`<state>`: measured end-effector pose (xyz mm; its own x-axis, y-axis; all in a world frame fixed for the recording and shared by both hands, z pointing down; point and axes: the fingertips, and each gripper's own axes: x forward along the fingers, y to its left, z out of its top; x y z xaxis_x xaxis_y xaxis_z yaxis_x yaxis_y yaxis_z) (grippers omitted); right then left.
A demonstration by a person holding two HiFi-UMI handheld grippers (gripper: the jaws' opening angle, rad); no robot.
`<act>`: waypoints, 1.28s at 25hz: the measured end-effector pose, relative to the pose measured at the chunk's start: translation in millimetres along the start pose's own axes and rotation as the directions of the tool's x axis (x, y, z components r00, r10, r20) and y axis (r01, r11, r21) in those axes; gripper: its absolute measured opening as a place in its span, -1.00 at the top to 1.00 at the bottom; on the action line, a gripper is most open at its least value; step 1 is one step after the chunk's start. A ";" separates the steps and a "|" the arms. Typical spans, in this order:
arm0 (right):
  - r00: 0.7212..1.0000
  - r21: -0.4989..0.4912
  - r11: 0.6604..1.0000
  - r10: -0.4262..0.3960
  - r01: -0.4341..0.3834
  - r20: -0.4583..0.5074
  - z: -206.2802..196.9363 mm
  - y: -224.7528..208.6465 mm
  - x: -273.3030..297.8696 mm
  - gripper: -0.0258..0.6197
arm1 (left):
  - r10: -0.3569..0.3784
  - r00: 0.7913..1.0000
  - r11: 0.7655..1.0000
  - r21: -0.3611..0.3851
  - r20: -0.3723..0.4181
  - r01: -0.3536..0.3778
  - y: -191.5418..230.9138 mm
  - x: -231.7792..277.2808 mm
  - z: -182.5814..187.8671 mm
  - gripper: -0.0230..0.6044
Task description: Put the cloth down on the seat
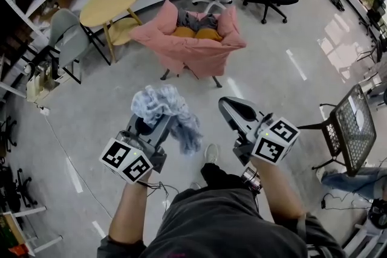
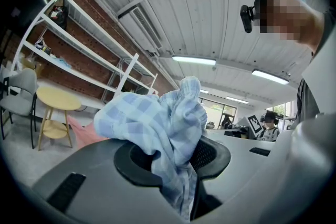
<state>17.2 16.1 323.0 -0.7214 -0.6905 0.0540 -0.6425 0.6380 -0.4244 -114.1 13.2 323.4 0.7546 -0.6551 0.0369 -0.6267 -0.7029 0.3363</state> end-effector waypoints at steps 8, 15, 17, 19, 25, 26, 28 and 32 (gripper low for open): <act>0.999 0.028 0.999 0.040 -0.039 -0.023 32.1 -81.5 30.1 0.87 | 0.058 0.998 0.998 0.007 -0.017 -0.058 37.3 78.1 10.0 0.50; 0.998 0.045 0.997 0.058 -0.056 -0.034 45.7 -132.2 46.3 0.87 | 0.085 0.996 0.996 0.001 -0.022 -0.085 58.6 126.8 11.5 0.50; 0.998 0.046 0.997 0.059 -0.057 -0.033 48.9 -145.0 49.8 0.87 | 0.086 0.996 0.996 0.008 -0.024 -0.086 63.7 139.5 12.1 0.50; 0.998 0.046 0.997 0.059 -0.058 -0.035 53.4 -154.8 53.9 0.87 | 0.088 0.996 0.996 0.018 -0.026 -0.088 68.8 150.3 16.0 0.50; 0.998 0.045 0.998 0.051 -0.049 -0.040 64.0 -175.8 73.5 0.87 | 0.091 0.995 0.995 0.039 -0.038 -0.090 96.0 174.5 26.6 0.50; 0.998 0.046 0.998 0.049 -0.047 -0.043 64.7 -179.6 78.2 0.87 | 0.091 0.995 0.995 0.041 -0.041 -0.089 102.6 178.9 26.9 0.50; 0.998 0.050 0.998 0.040 -0.037 -0.049 66.2 -187.9 87.6 0.87 | 0.089 0.995 0.995 0.040 -0.051 -0.087 117.3 187.7 27.0 0.50; 0.999 0.066 0.998 0.011 -0.008 -0.048 69.5 -207.4 112.0 0.87 | 0.084 0.993 0.996 0.036 -0.088 -0.082 155.6 206.7 25.8 0.50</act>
<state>87.7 -217.2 354.2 -0.7401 -0.6661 0.0922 -0.6180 0.6197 -0.4838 -60.7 -238.8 359.1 0.7132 -0.6851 0.1482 -0.6927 -0.6566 0.2984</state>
